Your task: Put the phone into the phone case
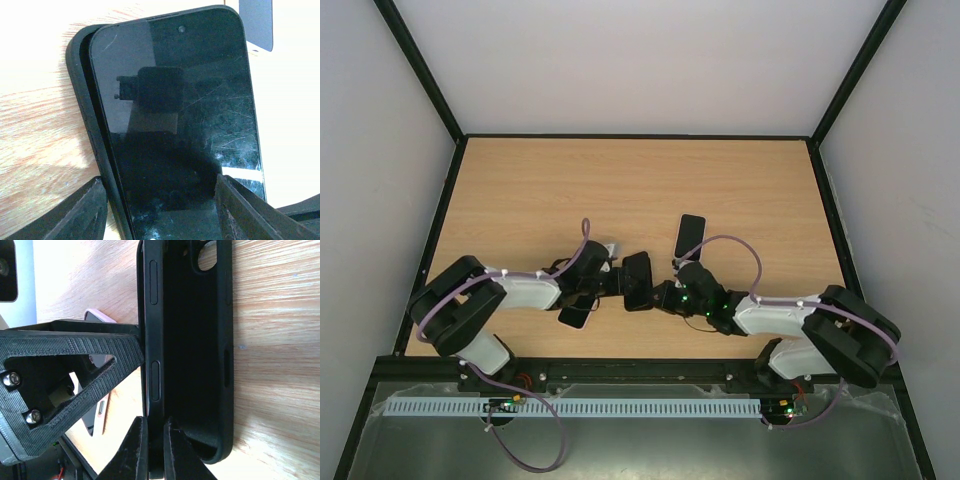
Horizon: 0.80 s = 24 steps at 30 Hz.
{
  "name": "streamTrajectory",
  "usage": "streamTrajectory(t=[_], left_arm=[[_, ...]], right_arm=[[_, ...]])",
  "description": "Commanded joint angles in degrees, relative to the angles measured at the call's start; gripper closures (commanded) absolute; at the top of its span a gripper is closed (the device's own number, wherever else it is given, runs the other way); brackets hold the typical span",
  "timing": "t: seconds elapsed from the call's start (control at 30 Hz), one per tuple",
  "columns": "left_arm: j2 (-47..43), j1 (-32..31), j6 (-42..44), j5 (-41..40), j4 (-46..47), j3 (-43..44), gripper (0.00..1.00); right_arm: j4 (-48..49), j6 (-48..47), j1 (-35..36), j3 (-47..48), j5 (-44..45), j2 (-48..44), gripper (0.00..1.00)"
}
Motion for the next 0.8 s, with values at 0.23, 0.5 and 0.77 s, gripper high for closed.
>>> streamTrajectory(t=[0.23, 0.5, 0.77], left_arm=[[1.3, -2.1, 4.6, -0.4, 4.3, -0.7, 0.41], [0.2, -2.3, 3.5, 3.7, 9.9, -3.7, 0.45], [-1.8, -2.3, 3.3, 0.6, 4.2, -3.3, 0.51]], right_arm=[[4.4, -5.2, -0.5, -1.9, -4.8, 6.7, 0.98], [3.7, -6.0, -0.6, -2.2, -5.2, 8.5, 0.96], [-6.7, -5.6, -0.8, 0.4, -0.4, 3.4, 0.82]])
